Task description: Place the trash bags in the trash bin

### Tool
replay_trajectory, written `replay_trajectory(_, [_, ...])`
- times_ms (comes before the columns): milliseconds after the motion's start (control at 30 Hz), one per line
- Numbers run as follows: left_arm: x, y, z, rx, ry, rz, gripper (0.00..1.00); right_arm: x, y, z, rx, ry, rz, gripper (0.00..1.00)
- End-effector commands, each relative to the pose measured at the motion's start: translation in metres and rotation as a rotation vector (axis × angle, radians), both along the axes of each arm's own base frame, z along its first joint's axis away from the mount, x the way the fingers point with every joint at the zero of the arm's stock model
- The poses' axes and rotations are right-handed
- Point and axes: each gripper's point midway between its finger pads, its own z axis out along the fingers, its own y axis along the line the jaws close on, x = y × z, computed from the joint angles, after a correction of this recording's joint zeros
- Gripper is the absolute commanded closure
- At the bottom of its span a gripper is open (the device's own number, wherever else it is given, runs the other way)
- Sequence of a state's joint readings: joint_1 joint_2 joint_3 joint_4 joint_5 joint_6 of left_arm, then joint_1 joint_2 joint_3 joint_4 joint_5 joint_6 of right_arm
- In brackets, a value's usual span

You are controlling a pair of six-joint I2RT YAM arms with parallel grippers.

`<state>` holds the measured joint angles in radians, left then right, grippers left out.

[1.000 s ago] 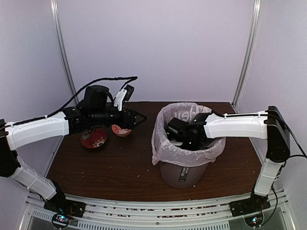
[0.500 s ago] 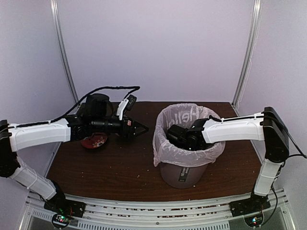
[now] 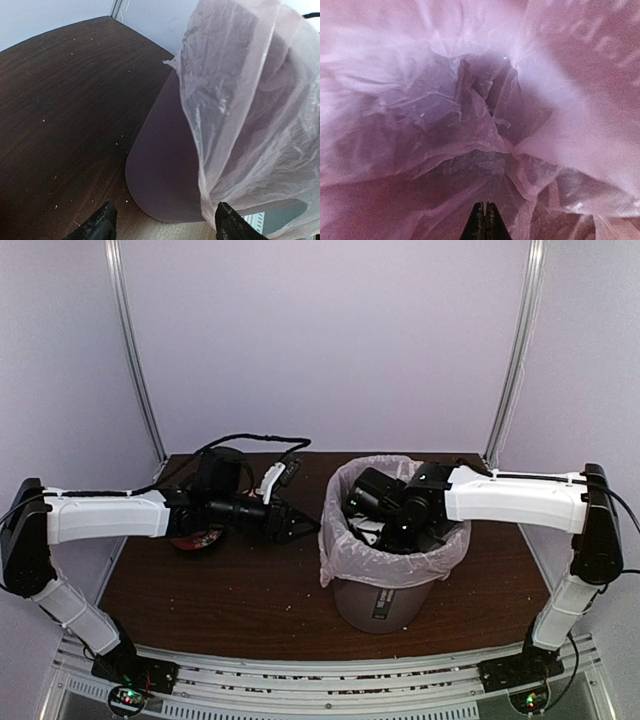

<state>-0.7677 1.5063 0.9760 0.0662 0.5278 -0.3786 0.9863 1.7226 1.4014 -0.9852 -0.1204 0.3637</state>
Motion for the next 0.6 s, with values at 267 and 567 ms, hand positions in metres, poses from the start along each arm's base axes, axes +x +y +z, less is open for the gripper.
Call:
replay_trajectory(267, [0.005,-0.005,-0.024,0.044,-0.024,-0.014,0.32,0.014,0.003,0.075,0.093,-0.136,-0.058,0.98])
replay_trajectory(567, [0.011,0.001,-0.023,0.078,-0.051,0.019,0.33,0.017,0.004,0.095,0.109,-0.157,-0.052,0.97])
